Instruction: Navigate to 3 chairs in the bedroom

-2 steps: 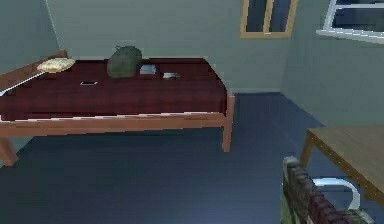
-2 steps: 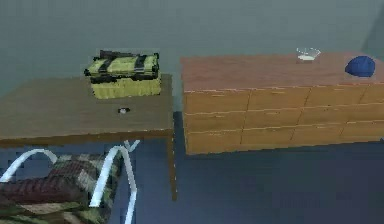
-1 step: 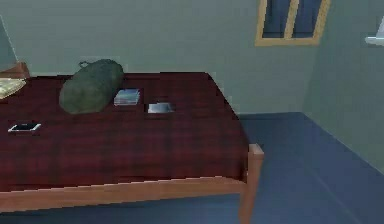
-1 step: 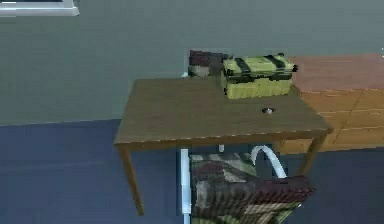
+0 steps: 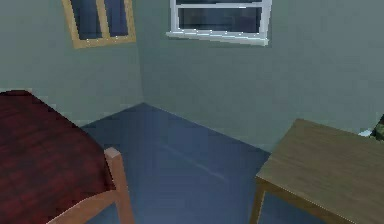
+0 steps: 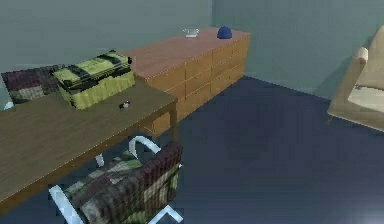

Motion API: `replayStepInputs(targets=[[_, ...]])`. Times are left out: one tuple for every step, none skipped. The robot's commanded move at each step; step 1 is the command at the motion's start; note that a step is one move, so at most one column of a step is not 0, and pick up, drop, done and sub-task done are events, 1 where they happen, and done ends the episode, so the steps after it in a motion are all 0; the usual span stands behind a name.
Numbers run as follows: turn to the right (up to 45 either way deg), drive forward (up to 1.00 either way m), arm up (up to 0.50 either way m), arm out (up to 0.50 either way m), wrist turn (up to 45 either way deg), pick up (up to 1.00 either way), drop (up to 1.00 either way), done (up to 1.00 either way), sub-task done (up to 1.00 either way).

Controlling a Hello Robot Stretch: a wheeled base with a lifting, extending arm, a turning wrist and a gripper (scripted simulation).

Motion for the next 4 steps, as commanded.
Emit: replayStepInputs(targets=[[6.0, 0.00, 0.00, 0.00, 0.0, 0.00, 0.00, 0.00, 0.00], [0.0, 1.00, 0.00, 0.00, 0.0, 0.00, 0.00, 0.00, 0.00], [45.0, 0.00, 0.00, 0.00, 0.0, 0.00, 0.00, 0.00, 0.00], [3.0, 0.00, 0.00, 0.00, 0.0, 0.00, 0.00, 0.00, 0.00]])
